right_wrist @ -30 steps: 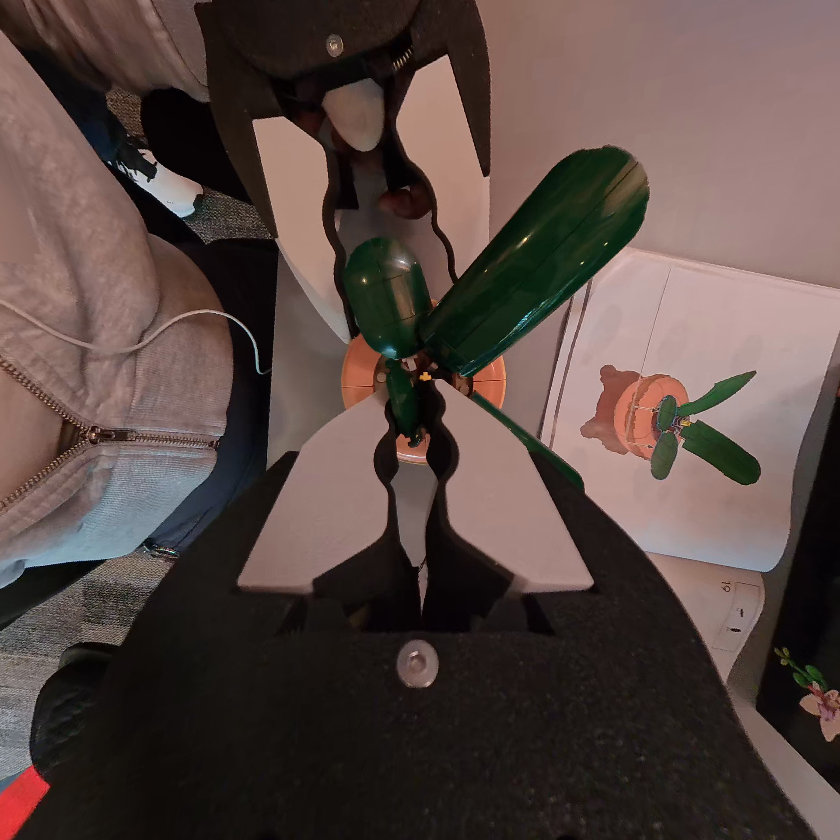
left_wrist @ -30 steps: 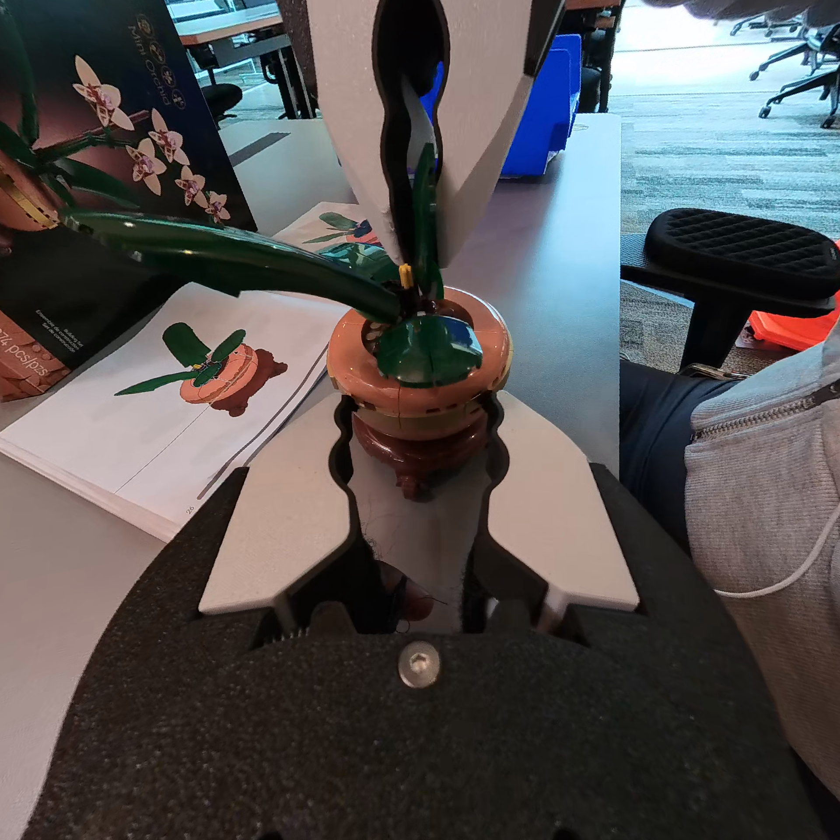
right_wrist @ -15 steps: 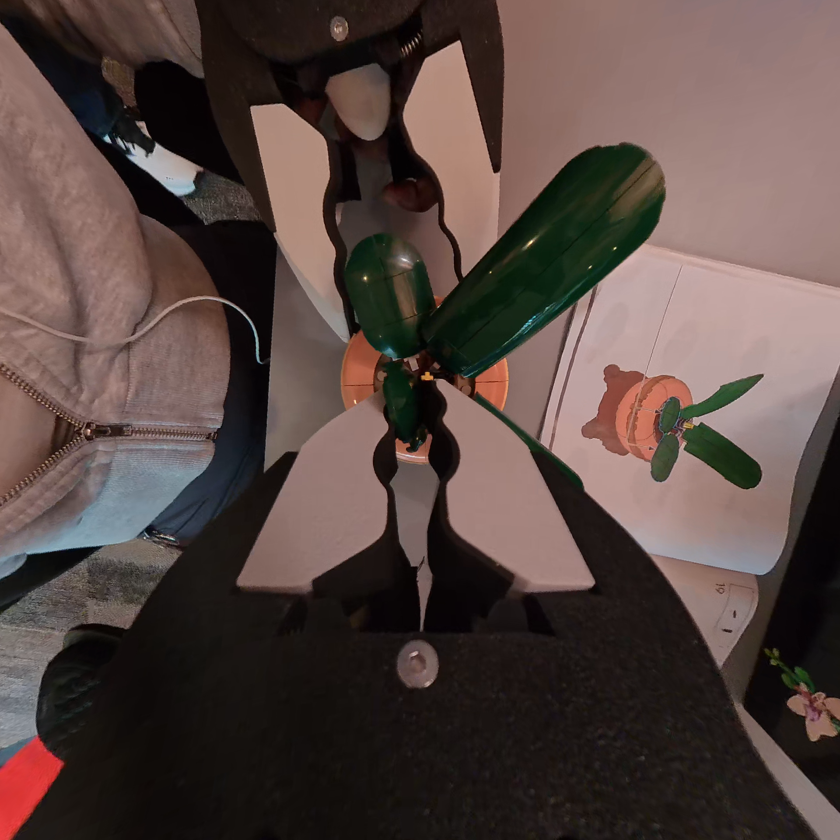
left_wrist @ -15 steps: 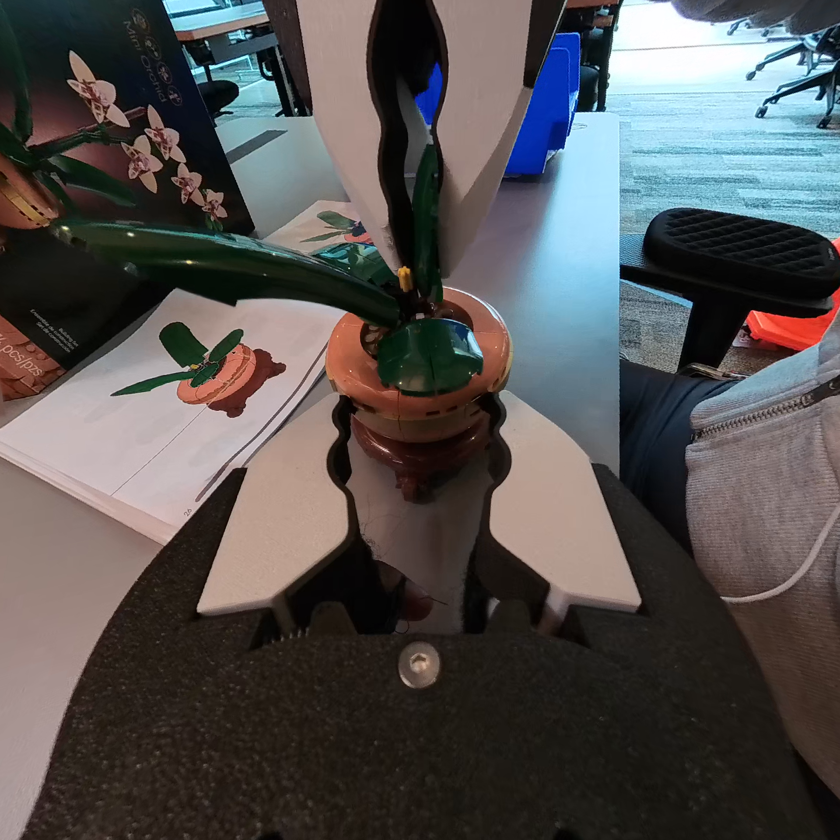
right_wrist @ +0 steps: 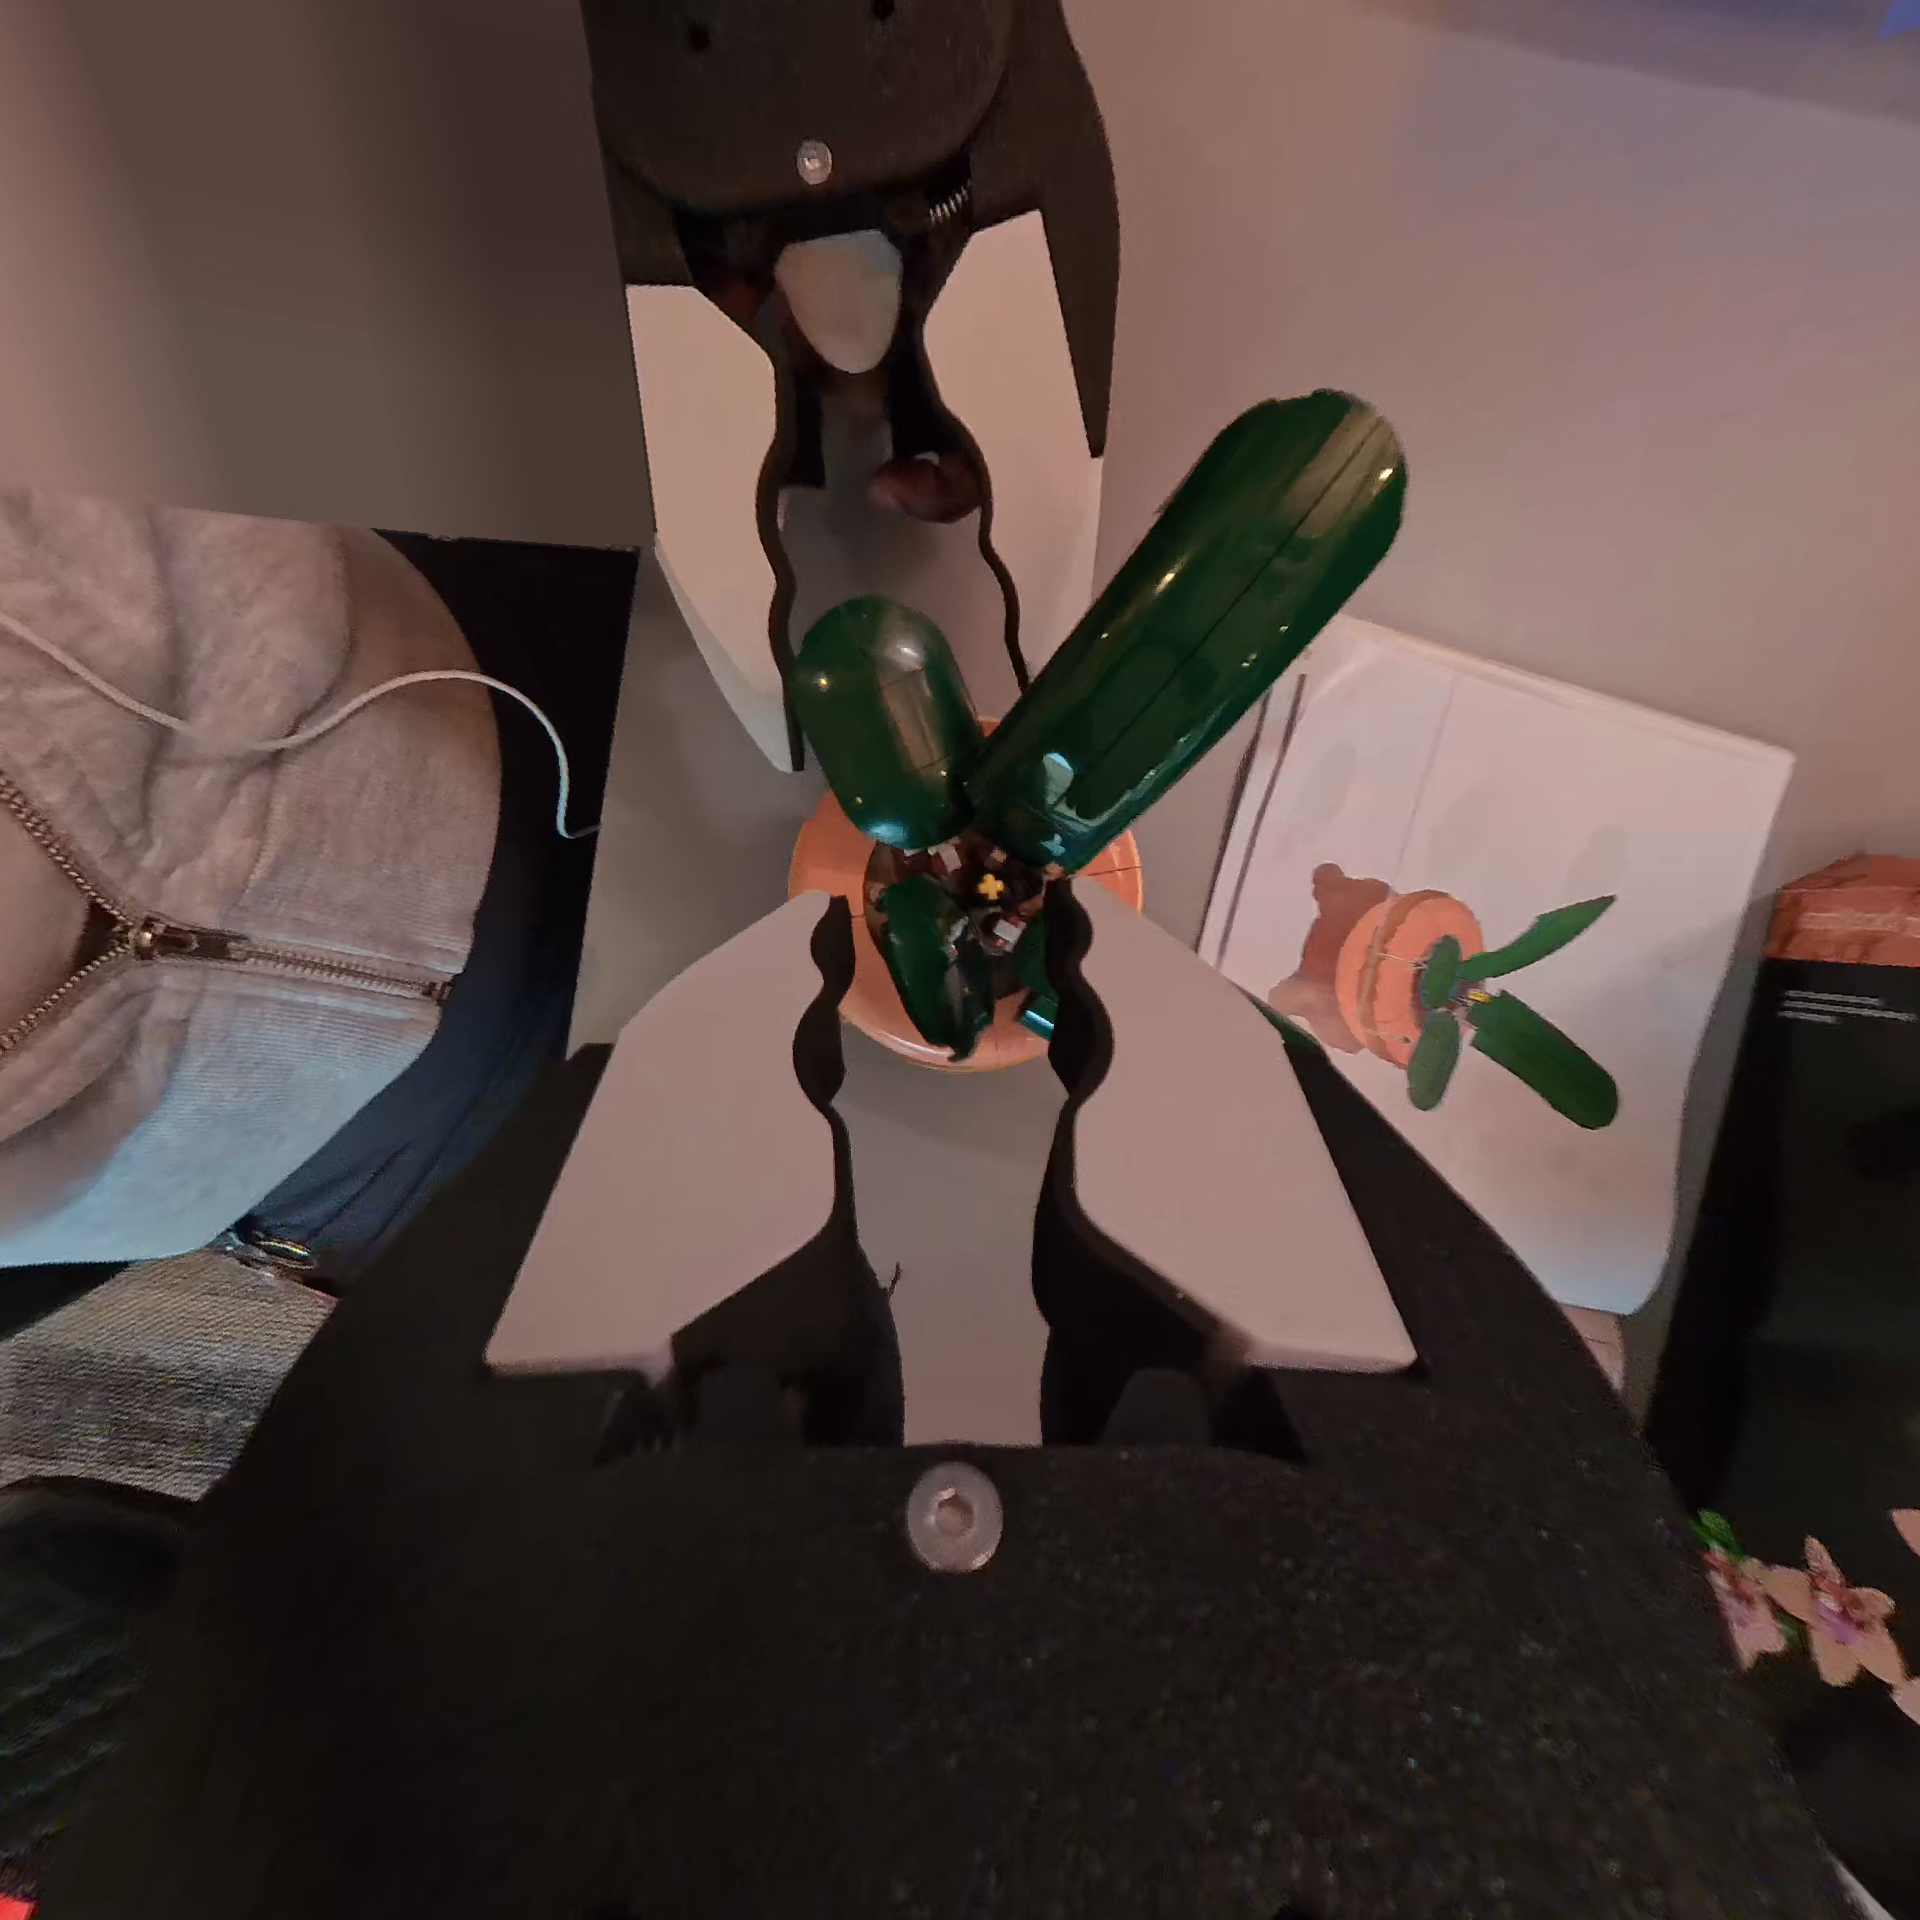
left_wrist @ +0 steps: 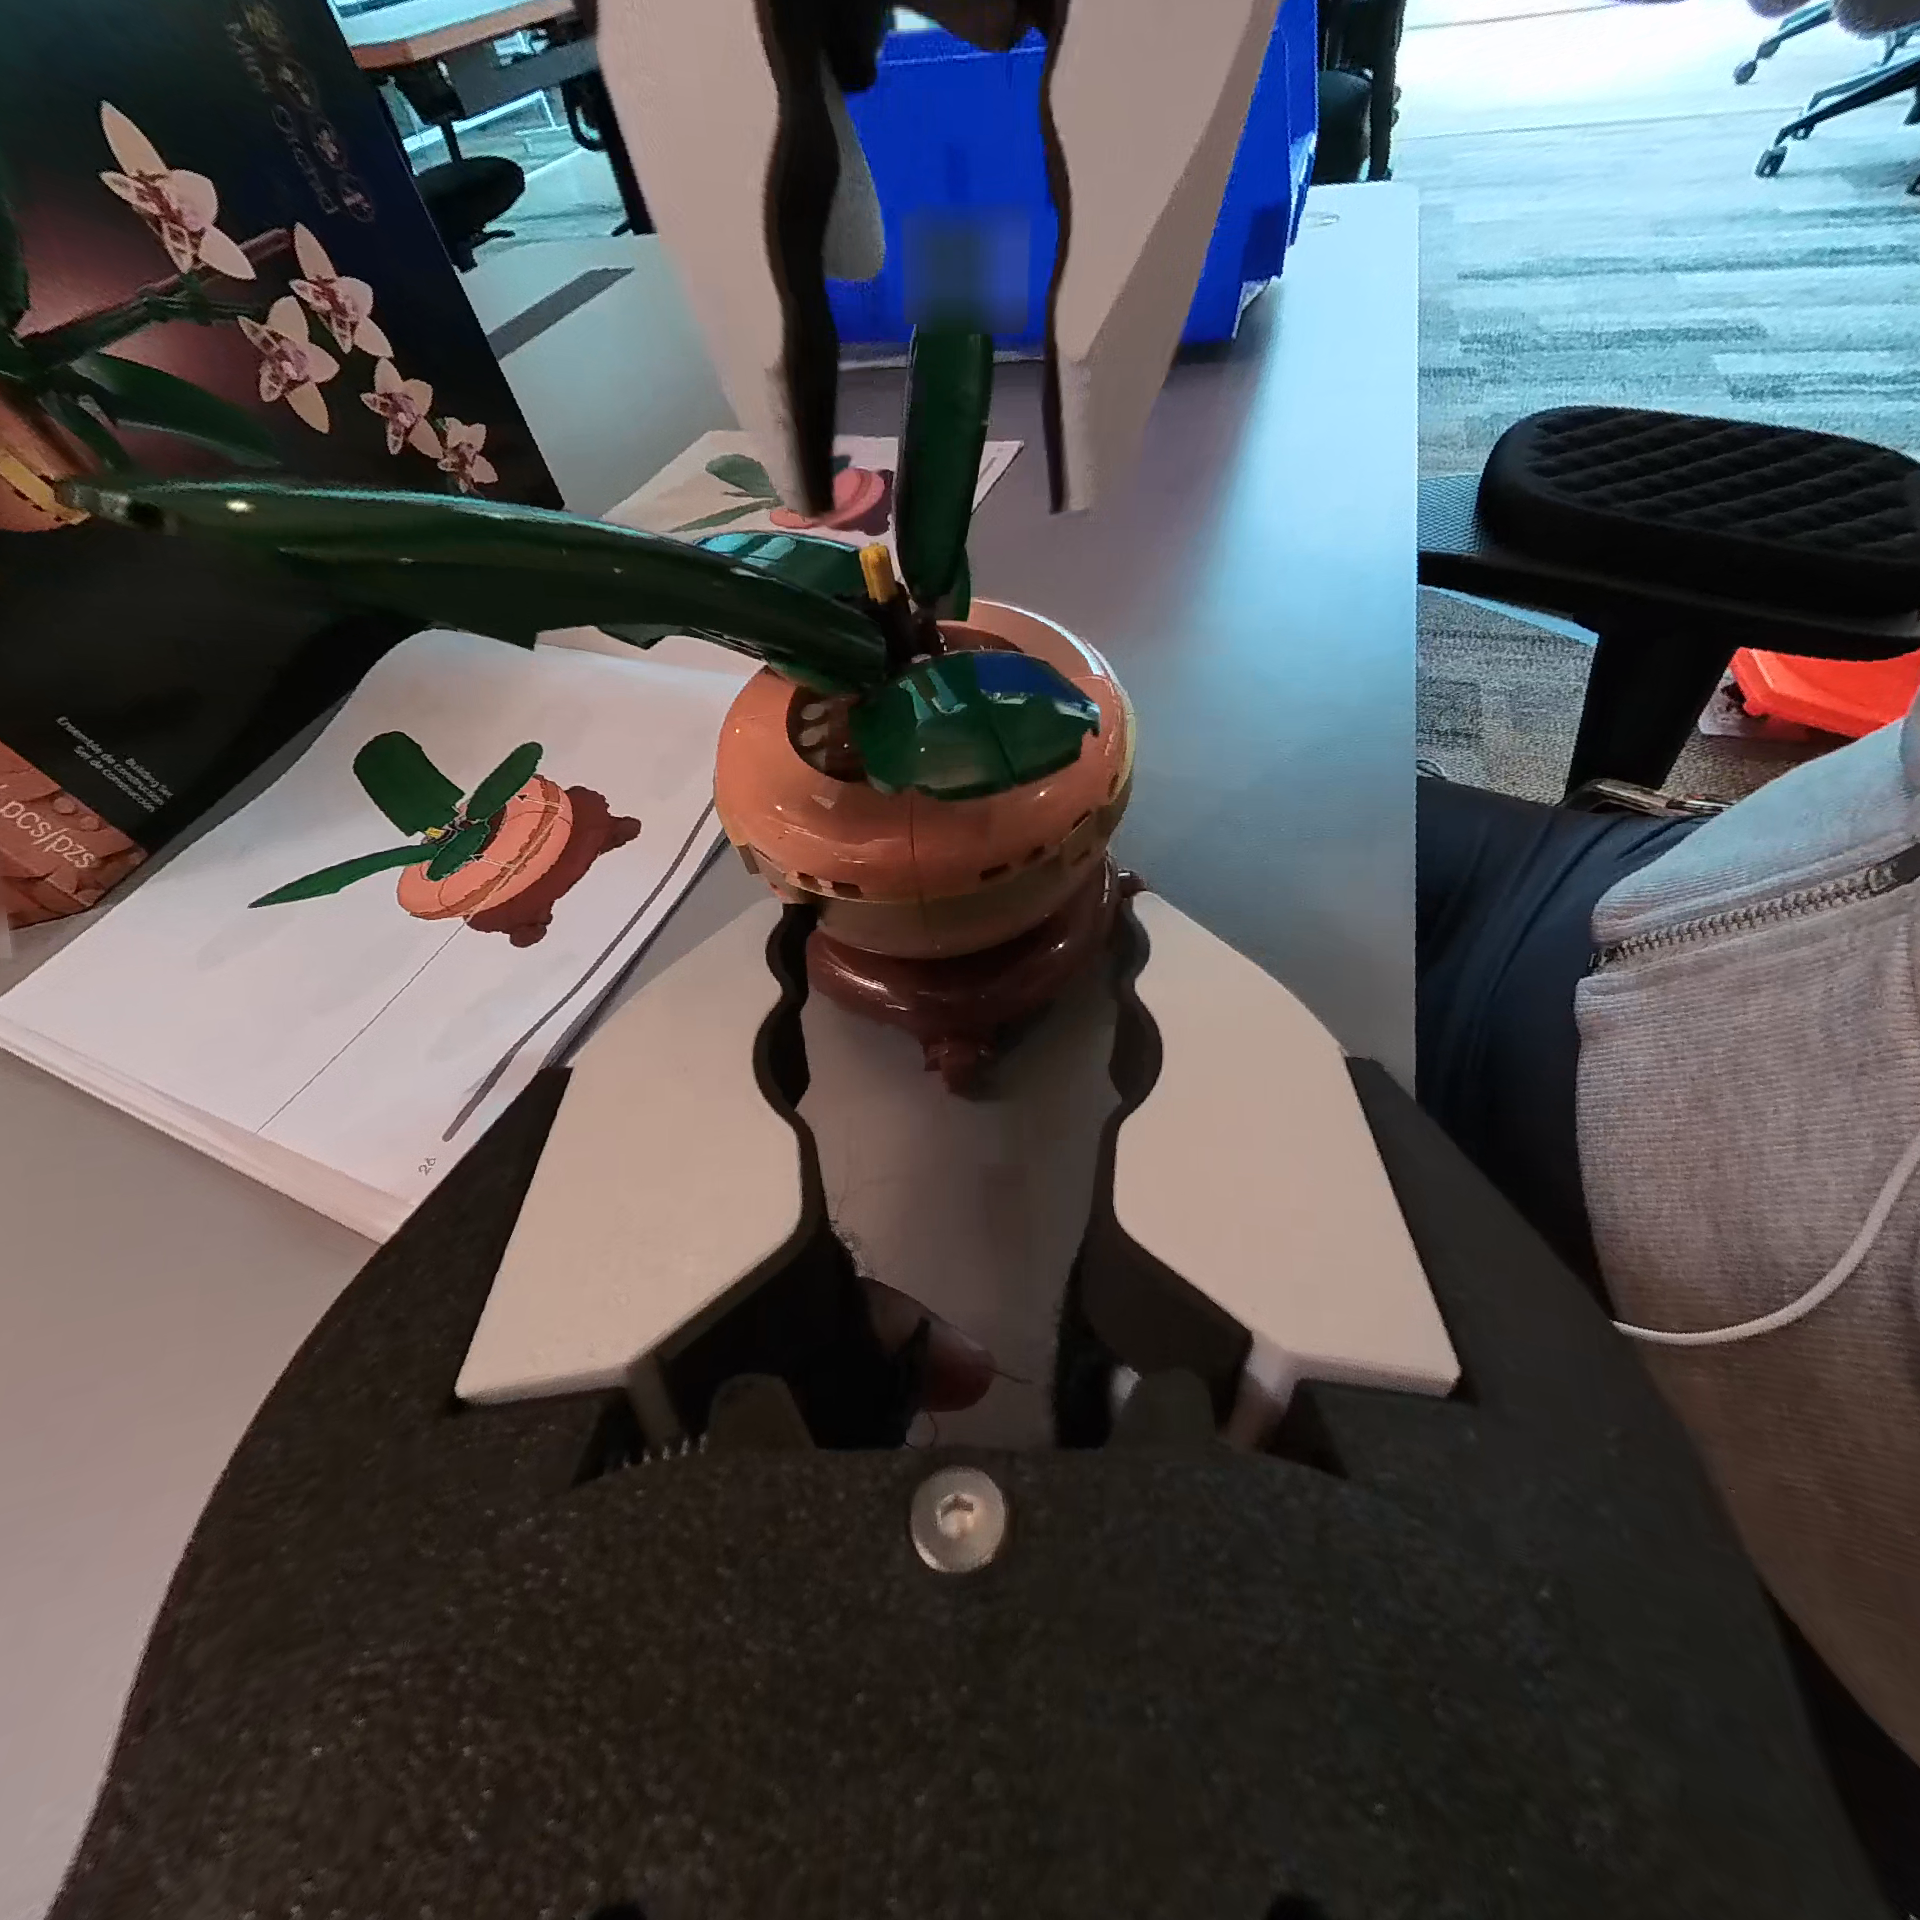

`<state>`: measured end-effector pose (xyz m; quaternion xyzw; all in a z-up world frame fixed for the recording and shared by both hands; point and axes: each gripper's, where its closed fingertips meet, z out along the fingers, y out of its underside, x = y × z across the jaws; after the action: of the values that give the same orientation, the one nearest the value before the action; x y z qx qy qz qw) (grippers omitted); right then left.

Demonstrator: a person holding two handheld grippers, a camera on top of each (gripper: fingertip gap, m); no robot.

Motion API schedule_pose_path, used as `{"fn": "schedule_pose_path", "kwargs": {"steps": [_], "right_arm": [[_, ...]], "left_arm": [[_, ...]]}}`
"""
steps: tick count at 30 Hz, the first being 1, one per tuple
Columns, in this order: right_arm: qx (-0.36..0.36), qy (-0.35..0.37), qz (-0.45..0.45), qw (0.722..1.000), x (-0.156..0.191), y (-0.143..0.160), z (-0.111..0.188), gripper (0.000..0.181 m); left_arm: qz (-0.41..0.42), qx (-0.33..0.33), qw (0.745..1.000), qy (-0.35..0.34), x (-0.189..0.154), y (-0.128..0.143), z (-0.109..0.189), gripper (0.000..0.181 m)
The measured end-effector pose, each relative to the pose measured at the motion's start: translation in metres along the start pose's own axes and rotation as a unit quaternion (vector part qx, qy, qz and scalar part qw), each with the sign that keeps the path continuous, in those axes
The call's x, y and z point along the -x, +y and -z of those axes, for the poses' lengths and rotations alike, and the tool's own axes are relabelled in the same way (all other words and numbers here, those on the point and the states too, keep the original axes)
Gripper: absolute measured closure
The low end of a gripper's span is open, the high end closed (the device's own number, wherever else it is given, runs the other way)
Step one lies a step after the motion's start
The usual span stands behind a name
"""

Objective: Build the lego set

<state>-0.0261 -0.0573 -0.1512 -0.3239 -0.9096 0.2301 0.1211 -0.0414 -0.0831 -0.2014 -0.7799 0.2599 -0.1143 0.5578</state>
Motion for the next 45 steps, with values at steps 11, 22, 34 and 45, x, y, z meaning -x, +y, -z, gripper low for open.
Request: {"fn": "schedule_pose_path", "kwargs": {"steps": [11, 22, 34, 45], "right_arm": [[0.007, 0.204, 0.242, 0.948, -0.004, 0.010, 0.001, 0.172], [-0.045, 0.429, 0.371, 0.822, 0.006, 0.017, -0.001, 0.174], [-0.073, 0.501, 0.376, 0.776, 0.007, 0.021, -0.004, 0.173], [-0.210, 0.374, 0.204, 0.880, 0.022, 0.042, 0.035, 0.145]], "left_arm": [[-0.008, -0.020, 1.000, -0.002, 0.000, -0.005, 0.001, 0.118], [-0.011, -0.021, 1.000, -0.005, 0.000, -0.005, 0.001, 0.121], [-0.016, -0.019, 1.000, -0.007, -0.001, -0.005, 0.001, 0.121], [0.000, -0.061, 0.997, -0.039, 0.008, -0.013, 0.014, 0.112]]}}
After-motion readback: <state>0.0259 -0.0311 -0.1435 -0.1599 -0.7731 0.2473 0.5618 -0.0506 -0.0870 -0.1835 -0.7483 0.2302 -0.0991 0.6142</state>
